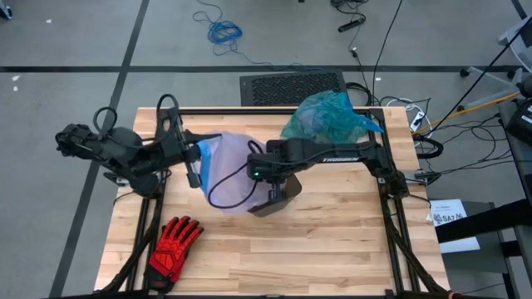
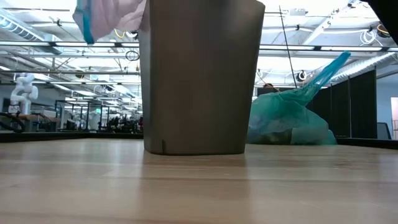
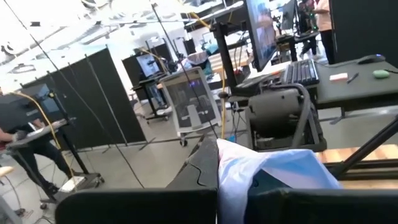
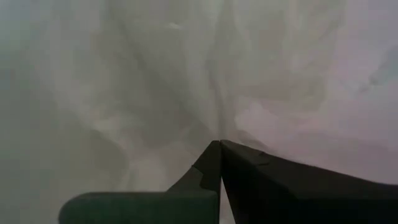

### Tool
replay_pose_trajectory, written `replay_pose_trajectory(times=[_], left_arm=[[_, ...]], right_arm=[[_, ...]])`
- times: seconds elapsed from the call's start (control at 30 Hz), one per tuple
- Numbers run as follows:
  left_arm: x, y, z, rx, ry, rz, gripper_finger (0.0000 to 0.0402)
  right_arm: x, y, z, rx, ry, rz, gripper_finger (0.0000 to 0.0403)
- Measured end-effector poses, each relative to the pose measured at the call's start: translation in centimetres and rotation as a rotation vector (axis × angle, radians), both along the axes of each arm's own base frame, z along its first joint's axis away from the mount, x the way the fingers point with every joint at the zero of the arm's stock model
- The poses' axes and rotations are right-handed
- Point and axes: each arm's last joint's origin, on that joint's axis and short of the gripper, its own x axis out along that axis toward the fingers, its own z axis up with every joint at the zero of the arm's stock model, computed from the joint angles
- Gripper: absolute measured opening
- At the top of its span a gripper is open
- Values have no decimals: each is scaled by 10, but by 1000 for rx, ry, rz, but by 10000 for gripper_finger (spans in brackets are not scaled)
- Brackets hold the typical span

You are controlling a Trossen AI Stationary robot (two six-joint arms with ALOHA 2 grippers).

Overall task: Place trash/remove bag and relplace
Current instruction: Put the pink trash bag into the trash bin

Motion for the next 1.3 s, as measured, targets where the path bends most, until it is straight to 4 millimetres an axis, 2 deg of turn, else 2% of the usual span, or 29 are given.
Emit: replay_pose_trajectory(times=[0.1, 0.33, 0.43, 0.57, 0.63, 0.87, 0.97, 1.07, 1.2, 1.3], left_arm=[[-1, 4, -6, -17, -9, 0, 0], [-3, 9, -21, -56, -21, 1, 0], [-4, 9, -20, -59, -33, 0, 0], [-5, 10, -18, -51, -53, 2, 0], [-5, 10, -17, -46, -55, 2, 0], [-5, 9, -18, -45, -51, 3, 0], [-5, 9, -17, -49, -58, 6, 0], [-5, 10, -17, -55, -61, 8, 0], [-5, 10, -18, -51, -49, 9, 0], [-4, 9, -19, -50, -45, 9, 0]], right_arm=[[0, 0, -8, 10, 26, 5, 0], [2, -9, -13, 85, 15, -86, 0], [-4, -11, -2, 87, -20, -143, 0], [-20, -12, 29, 144, -144, -251, 0], [-21, -13, 38, 181, -206, -305, 0], [-3, -8, 46, 343, -387, -305, 0], [11, -7, 31, 343, -381, -303, 0], [23, -16, 8, 324, -324, -339, 0], [34, -29, -25, 292, -203, -406, 0], [38, -35, -38, 293, -165, -427, 0]])
